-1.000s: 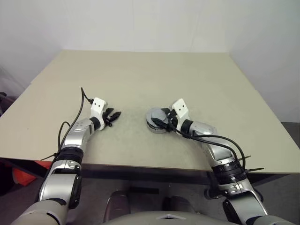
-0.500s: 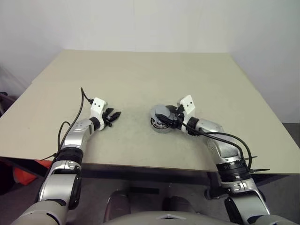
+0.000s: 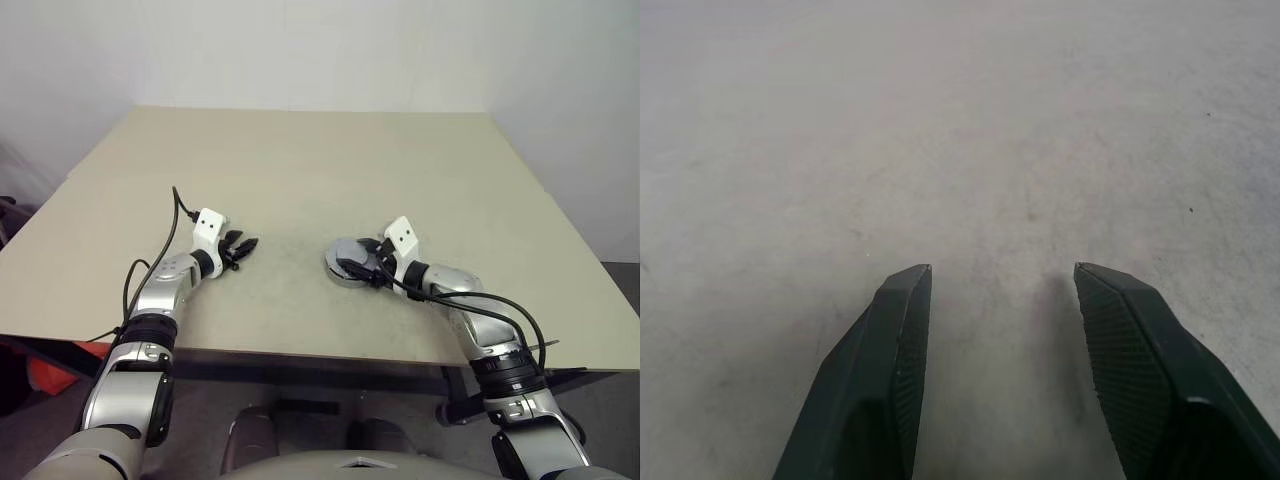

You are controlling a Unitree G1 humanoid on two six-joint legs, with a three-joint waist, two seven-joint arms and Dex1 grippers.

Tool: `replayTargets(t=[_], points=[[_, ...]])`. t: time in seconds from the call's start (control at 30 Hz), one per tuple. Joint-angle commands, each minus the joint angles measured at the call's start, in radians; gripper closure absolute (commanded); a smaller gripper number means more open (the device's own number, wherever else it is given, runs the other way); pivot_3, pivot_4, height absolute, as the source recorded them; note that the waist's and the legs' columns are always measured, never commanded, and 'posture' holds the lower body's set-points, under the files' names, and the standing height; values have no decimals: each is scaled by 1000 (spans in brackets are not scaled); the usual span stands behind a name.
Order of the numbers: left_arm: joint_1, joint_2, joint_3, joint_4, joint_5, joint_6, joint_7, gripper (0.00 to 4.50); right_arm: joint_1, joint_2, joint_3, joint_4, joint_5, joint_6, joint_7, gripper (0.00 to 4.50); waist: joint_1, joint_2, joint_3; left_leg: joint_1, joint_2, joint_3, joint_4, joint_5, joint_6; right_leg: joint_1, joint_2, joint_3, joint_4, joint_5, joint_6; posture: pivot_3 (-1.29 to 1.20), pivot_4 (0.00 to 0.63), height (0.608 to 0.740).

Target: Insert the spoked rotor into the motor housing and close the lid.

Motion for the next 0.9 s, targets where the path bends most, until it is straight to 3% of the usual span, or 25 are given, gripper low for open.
replayTargets(t=[0.03,0.9], points=[[-19,12,-1,-19,3,-9,-6,2066,-13,-2,-11,-27,-1,-25,-8,1414,0,0,0,0,0,0,0,0,0,0,0,0,0,0,0,0,0,740],[-15,11,-1,-30,4,-2,-10,2066,20,3,12,26,-45,-45,-26,1414,1,0,0,1,0,0,1,-1,2,2,0,0,0,0,0,0,0,740]])
